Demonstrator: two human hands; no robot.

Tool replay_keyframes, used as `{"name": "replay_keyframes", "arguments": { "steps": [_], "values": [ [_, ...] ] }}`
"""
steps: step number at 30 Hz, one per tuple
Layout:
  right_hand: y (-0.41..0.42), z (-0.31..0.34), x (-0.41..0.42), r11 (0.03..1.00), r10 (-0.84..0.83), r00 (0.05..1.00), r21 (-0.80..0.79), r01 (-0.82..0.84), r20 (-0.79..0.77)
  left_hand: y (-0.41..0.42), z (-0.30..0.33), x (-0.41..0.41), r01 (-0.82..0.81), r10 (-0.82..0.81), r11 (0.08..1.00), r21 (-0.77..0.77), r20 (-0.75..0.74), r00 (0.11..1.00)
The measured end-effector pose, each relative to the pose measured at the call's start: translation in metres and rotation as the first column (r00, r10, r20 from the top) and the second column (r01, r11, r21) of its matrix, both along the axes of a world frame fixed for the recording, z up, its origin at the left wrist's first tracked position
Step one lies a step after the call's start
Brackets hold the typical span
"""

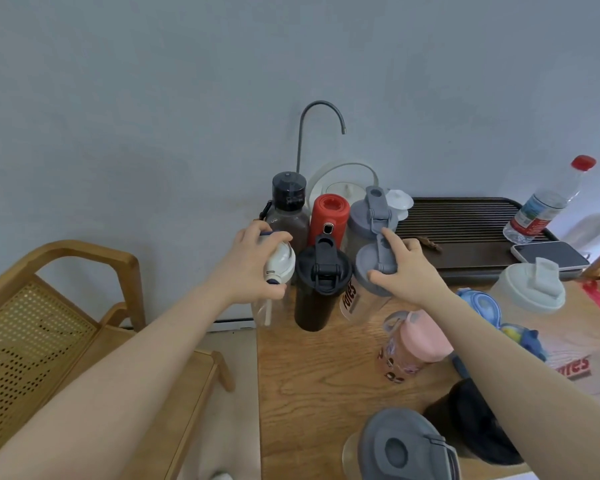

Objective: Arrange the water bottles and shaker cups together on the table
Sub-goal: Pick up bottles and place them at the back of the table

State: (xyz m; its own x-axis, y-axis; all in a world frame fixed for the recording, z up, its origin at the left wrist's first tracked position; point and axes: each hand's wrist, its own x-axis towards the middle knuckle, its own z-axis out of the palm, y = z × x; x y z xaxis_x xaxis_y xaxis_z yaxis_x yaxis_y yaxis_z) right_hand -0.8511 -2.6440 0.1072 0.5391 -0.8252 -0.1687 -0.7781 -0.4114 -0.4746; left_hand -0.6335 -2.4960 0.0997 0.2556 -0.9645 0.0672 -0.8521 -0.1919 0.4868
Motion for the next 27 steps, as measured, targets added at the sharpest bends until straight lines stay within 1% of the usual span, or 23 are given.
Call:
{"name": "replay_keyframes", "arguments": {
  "steps": [7,10,13,14,15,16,17,18,19,20,22,24,27],
  "values": [
    [-0.005,0.000,0.005,0.999,-0.033,0.999,-0.010,0.034,0.007,-0.006,0.000,-0.006,0.007,-0.007,1.000,-0.021,-0.003,1.000],
    [-0.008,-0.001,0.005,0.996,-0.045,0.999,-0.077,0.043,-0.021,-0.013,0.003,-0.010,0.025,-0.025,1.000,0.002,0.018,1.000],
    [-0.008,-0.002,0.002,0.996,-0.051,0.995,-0.071,0.044,-0.086,-0.019,0.006,-0.008,0.049,-0.051,0.998,0.047,0.031,0.998],
    [-0.006,-0.003,0.001,0.994,-0.057,0.990,-0.103,0.044,-0.126,-0.019,0.008,-0.006,0.059,-0.061,0.996,0.062,0.035,0.998],
    [-0.003,-0.002,0.001,0.981,-0.071,0.984,-0.189,0.040,-0.162,-0.019,0.009,-0.004,0.068,-0.071,0.995,0.071,0.040,0.997],
    [0.002,-0.001,0.001,0.949,-0.085,0.983,-0.314,0.030,-0.163,-0.019,0.009,-0.002,0.072,-0.076,0.995,0.076,0.053,0.996],
    [0.009,0.000,0.003,0.903,-0.076,0.990,-0.429,0.016,-0.122,-0.019,0.010,-0.001,0.071,-0.077,0.995,0.075,0.074,0.994],
    [0.018,0.003,0.008,0.868,-0.028,0.998,-0.496,-0.004,-0.057,-0.018,0.009,0.001,0.067,-0.074,0.995,0.070,0.098,0.992],
    [0.027,0.006,0.015,0.864,0.049,0.999,-0.501,-0.045,-0.007,-0.017,0.009,0.003,0.063,-0.069,0.996,0.058,0.114,0.991],
    [0.036,0.008,0.024,0.882,0.123,0.992,-0.460,-0.103,0.013,-0.016,0.009,0.004,0.059,-0.064,0.997,0.045,0.120,0.991],
    [0.048,0.004,0.044,0.920,0.195,0.980,-0.338,-0.198,-0.041,-0.015,0.008,0.005,0.062,-0.066,0.997,0.034,0.119,0.991],
    [0.052,-0.003,0.060,0.941,0.170,0.980,-0.276,-0.194,-0.108,-0.016,0.007,0.006,0.074,-0.078,0.996,0.040,0.119,0.990],
    [0.054,-0.012,0.070,0.951,0.111,0.976,-0.266,-0.159,-0.186,-0.016,0.007,0.008,0.089,-0.094,0.995,0.048,0.109,0.990]
  ]
}}
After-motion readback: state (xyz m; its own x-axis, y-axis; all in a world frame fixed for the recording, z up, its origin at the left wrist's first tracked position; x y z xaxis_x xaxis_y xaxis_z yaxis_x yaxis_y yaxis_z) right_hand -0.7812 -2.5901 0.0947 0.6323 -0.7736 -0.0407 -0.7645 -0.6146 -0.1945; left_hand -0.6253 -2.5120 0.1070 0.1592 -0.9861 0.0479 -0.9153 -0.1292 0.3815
